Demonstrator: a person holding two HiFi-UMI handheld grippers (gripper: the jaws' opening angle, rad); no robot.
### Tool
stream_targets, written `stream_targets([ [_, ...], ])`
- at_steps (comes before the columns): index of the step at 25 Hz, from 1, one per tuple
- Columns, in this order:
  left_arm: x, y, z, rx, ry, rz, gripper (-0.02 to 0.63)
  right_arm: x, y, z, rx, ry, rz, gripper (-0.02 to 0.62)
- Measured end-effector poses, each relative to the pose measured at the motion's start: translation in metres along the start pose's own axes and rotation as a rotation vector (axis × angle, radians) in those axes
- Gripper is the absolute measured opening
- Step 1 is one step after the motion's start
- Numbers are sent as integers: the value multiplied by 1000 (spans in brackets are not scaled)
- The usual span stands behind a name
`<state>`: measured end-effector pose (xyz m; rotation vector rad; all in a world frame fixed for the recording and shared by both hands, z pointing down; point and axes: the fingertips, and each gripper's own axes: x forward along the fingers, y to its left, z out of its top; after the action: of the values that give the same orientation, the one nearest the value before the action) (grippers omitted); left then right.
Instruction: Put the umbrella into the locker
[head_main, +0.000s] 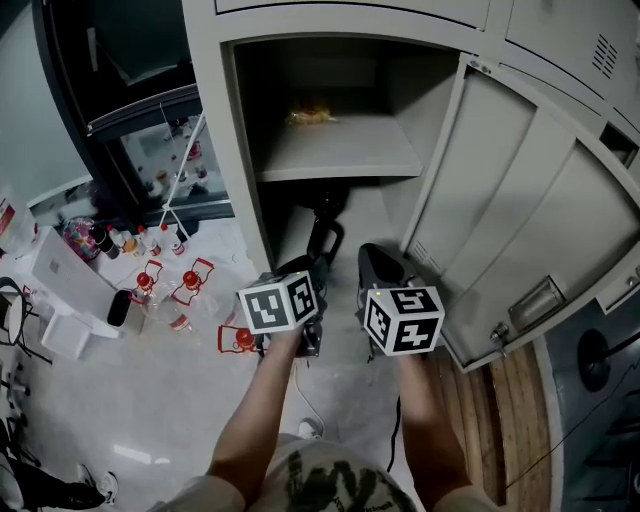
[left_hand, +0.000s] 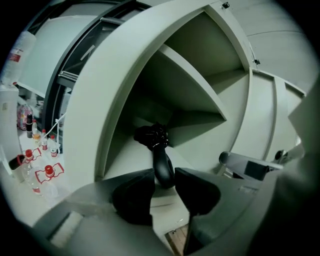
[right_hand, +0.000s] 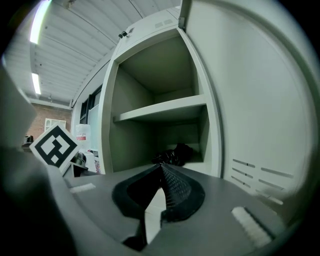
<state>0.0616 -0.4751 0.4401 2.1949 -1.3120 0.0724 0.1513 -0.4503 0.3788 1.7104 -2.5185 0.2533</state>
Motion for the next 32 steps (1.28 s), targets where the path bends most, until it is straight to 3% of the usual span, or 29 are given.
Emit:
stream_targets([
  [6, 10, 3, 3, -10, 18, 5, 143, 6, -7, 1, 8, -2, -18, -2],
  [12, 0, -1, 7, 10, -23, 14, 140, -4, -5, 2, 14, -6, -2, -2],
  [21, -54, -24, 1, 129, -102, 8, 121, -42, 9, 0, -13, 1, 71, -2],
  [25, -90, -30, 2, 217, -162, 65, 105, -62, 17, 0, -20, -1, 113, -2],
  [32, -144, -43, -7, 314, -186, 120, 39, -97, 33, -5, -44, 5, 169, -2],
])
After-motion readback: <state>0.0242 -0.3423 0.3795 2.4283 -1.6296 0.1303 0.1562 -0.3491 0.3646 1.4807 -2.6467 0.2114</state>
